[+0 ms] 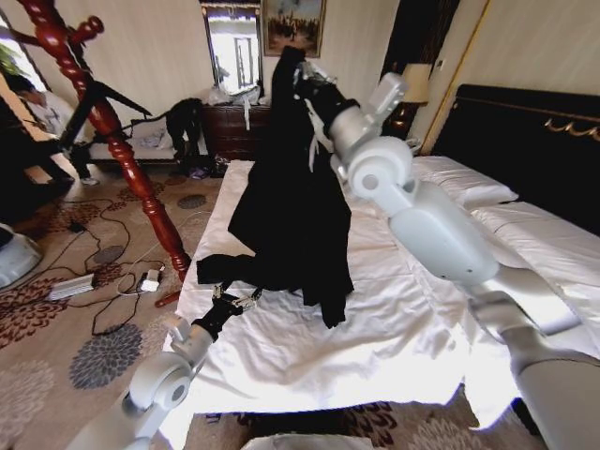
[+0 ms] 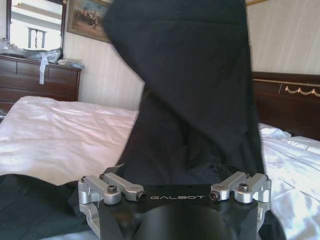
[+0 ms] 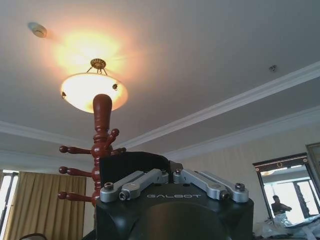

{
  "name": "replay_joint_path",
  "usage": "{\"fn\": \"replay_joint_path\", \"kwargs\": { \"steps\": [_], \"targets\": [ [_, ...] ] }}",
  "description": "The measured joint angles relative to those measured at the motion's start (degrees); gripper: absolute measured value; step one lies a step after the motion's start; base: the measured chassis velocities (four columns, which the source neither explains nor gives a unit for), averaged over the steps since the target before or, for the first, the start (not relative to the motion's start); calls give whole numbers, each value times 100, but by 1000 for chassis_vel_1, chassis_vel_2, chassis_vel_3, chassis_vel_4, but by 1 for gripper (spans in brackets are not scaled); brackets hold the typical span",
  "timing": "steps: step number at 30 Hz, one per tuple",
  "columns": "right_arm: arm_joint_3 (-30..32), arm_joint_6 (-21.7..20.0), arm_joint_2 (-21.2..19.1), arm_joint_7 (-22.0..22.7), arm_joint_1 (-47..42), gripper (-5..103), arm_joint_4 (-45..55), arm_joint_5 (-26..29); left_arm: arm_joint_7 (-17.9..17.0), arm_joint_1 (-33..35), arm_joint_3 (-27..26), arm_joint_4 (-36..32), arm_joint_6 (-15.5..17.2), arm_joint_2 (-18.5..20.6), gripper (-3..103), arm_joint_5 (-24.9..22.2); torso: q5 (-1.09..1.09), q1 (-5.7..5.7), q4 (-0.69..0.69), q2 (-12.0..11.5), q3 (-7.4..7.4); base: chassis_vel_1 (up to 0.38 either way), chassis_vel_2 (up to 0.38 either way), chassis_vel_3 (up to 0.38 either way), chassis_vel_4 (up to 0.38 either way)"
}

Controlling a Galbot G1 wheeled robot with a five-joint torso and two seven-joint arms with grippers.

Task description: Pick up the clothes from the bed and hang them on the clothes hanger.

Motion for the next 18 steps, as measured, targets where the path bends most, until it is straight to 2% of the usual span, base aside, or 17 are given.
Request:
{"fn": "replay_joint_path", "kwargs": {
  "steps": [2, 6, 8, 14, 15, 17, 18],
  "targets": [
    [-58, 4, 104, 4, 28, 0, -32, -12, -7, -168, 74, -23, 10, -28, 100, -183, 7, 0, -5, 0, 0, 0, 0, 0, 0],
    [-105, 7, 203, 27, 74, 0, -63, -17, -19, -312, 139, -108, 34, -64, 100, -340, 7, -1, -5, 0, -1, 0, 0, 0, 0],
    [-131, 7, 251, 68, 100, 0, -65, -16, -71, -463, 149, -93, 37, -109, 100, -393, 4, -1, -1, 0, -1, 0, 0, 0, 0],
    [-165, 6, 195, 158, 102, 0, 30, 10, -119, -638, -23, -94, 33, -126, 102, -546, 6, -1, -4, 0, -1, 0, 0, 0, 0],
    [-166, 5, 172, 175, 90, 0, 54, 11, -119, -644, -71, -104, 19, -114, 98, -553, 6, -1, -4, 0, -1, 0, 0, 0, 0],
    [-166, 3, 154, 192, 76, 0, 75, 11, -119, -642, -108, -116, 8, -108, 98, -560, 6, -1, -3, 0, -1, 0, 0, 0, 0],
    [-166, 0, 130, 218, 52, 0, 100, 12, -115, -617, -180, -150, -11, -94, 94, -568, 6, -1, -3, 0, -1, 0, 0, 0, 0]
  ]
}}
